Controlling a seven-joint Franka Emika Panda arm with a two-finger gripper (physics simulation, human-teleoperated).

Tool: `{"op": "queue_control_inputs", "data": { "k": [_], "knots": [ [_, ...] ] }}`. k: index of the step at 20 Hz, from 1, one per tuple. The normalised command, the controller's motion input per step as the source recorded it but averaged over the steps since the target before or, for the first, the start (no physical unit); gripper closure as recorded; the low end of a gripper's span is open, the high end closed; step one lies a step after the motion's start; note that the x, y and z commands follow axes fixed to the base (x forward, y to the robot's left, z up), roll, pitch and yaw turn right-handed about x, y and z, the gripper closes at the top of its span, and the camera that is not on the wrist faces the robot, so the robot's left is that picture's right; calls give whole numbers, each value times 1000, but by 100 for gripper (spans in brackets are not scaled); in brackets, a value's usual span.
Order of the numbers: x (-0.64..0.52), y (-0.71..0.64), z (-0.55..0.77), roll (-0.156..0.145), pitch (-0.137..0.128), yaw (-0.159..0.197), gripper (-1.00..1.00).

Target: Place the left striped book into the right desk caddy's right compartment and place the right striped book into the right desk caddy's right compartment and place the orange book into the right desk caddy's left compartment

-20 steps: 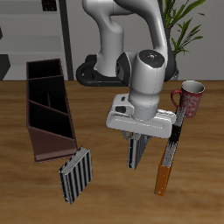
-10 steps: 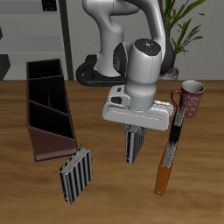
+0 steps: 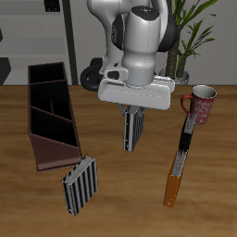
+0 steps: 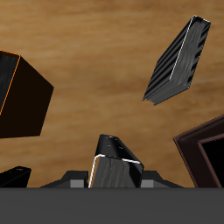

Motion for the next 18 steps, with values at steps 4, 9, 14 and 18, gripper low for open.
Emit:
{"op": "queue_control_inputs", "data": {
  "k": [4,9,14,18],
  "knots": [
    [-264,-361,446,28,-11,50,100],
    [-283,-337,283,10,-39,82,100],
    [-393,-520,142,-39,-12,48,100],
    [-603,-464,26,-32,-36,26,100]
  ]
}}
